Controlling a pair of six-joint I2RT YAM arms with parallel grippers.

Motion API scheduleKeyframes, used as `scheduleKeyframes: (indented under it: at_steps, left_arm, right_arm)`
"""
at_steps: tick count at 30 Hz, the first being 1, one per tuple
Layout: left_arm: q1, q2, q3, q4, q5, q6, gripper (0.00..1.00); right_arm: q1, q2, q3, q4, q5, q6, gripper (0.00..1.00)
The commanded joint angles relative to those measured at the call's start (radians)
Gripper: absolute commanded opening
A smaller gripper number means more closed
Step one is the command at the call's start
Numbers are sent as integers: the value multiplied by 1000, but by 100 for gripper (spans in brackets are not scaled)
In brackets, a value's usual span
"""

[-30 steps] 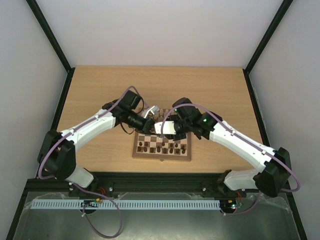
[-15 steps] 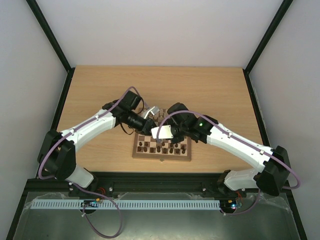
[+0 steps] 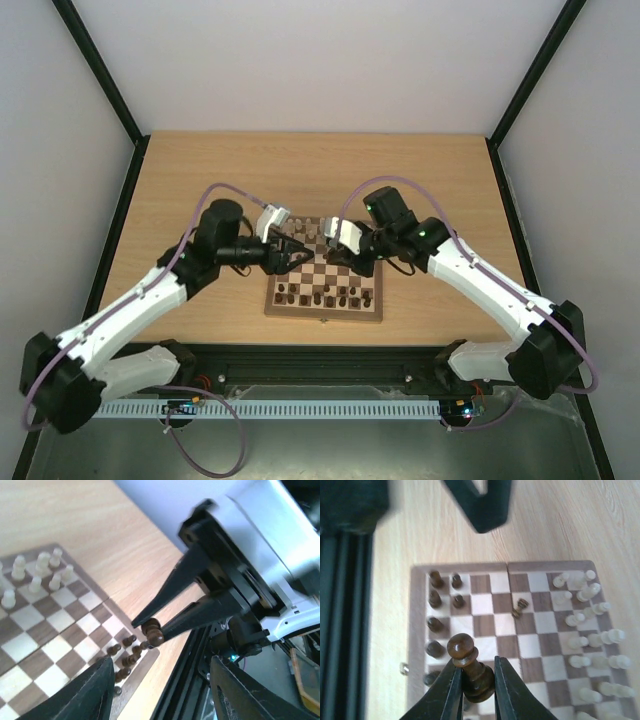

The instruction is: Set up the chess pieces on the board

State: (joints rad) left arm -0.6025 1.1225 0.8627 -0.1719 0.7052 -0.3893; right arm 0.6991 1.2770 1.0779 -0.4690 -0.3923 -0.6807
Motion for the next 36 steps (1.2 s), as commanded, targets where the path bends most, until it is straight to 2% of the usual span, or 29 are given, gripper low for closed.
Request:
scheduleKeyframes:
  at_steps: [1, 8, 18, 24, 29, 36]
  left_arm:
    - [-63, -133, -136, 341, -158, -13, 56]
    - [-105, -149, -173, 402, -118, 18, 53]
    - [-123, -111, -171, 409, -69, 13, 34]
    - [-125, -91, -164, 399, -33, 15, 29]
    - [-125, -91, -161, 373, -20, 25, 30]
    - [-125, -82, -159, 323, -31, 47, 21]
  right_arm:
    - [-58, -16, 27, -20, -341, 252, 7]
    - [-82, -8, 14, 37, -530, 381, 9]
    - [-81, -22, -9, 56, -540, 393, 12]
    - [-81, -27, -12, 64, -538, 405, 12]
    - [-86, -31, -20, 80, -544, 417, 12]
    - [-90, -36, -30, 89, -550, 420, 12]
